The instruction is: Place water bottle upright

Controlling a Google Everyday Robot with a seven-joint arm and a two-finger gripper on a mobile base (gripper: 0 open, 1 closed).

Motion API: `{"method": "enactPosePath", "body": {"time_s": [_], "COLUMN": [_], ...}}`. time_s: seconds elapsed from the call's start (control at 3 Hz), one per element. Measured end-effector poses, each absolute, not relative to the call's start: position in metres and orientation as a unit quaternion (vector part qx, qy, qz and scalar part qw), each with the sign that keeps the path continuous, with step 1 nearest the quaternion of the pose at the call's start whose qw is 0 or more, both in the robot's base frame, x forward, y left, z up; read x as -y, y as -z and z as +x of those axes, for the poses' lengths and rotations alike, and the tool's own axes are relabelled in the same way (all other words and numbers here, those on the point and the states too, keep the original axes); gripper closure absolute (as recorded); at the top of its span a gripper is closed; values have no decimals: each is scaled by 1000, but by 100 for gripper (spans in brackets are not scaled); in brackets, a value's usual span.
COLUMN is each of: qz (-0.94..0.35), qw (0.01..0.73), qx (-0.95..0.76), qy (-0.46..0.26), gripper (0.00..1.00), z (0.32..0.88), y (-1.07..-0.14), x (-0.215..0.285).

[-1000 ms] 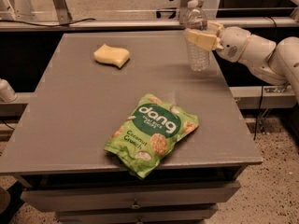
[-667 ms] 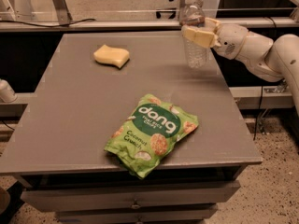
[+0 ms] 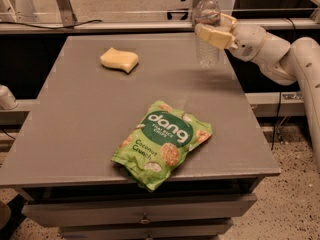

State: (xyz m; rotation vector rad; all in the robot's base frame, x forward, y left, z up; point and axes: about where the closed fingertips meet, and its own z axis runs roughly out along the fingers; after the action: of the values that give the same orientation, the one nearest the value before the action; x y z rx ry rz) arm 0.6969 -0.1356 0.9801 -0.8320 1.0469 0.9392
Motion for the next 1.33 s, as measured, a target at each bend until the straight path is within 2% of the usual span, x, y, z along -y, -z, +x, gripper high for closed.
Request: {"method": "enactPosePath", "body": {"time_s": [1.33], "qz": [-352], "qw": [684], "qx": [-443], "qy": [-460], "gripper": [100], "z": [671], "y": [-945], "x": [147]}}
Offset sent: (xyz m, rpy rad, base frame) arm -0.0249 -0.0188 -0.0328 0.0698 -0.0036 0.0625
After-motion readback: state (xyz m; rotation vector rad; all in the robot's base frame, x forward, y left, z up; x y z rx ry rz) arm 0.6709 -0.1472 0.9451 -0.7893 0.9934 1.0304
